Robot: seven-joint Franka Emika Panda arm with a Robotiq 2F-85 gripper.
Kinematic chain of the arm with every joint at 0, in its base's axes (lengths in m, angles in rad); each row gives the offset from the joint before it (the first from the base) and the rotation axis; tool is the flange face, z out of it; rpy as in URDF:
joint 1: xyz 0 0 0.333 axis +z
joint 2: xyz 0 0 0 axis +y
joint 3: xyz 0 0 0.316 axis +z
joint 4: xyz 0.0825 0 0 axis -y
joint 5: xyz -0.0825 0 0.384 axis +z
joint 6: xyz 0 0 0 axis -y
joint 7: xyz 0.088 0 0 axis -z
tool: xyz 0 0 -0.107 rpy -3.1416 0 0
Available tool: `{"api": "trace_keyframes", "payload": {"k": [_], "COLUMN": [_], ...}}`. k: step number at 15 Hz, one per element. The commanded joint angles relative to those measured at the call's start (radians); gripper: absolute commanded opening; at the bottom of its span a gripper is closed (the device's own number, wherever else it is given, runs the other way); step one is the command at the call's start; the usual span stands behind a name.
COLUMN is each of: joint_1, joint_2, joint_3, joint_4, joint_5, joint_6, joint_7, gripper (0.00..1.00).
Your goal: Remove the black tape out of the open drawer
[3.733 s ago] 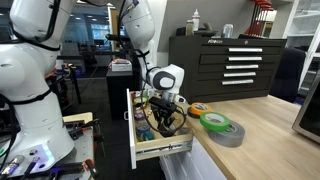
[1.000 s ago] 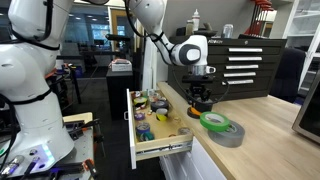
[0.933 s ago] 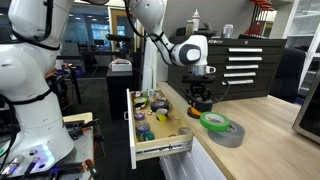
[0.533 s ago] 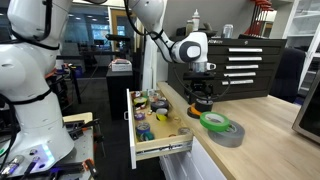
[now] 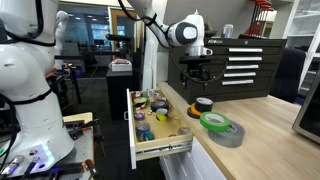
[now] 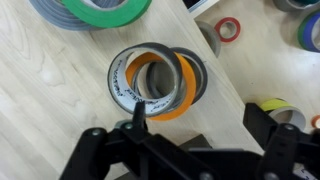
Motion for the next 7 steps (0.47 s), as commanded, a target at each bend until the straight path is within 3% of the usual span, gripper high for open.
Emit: {"api": "trace_keyframes", "payload": {"k": [1, 3, 4, 7], "joint_1": [0.020, 0.032, 0.028, 0.036], "joint_2": [-0.146, -0.197, -0.114, -0.163], "joint_3": [0.004, 0.002, -0.002, -0.003], "joint_4": [-0.093, -0.136, -0.056, -0.101], "joint_5": [0.026, 0.032, 0.021, 0.024], "joint_6": [-0.112, -0.141, -0.116, -0.129], "joint_7": [0.047, 0.084, 0.037, 0.060], "gripper": [1.00, 1.00, 1.00, 1.00]}}
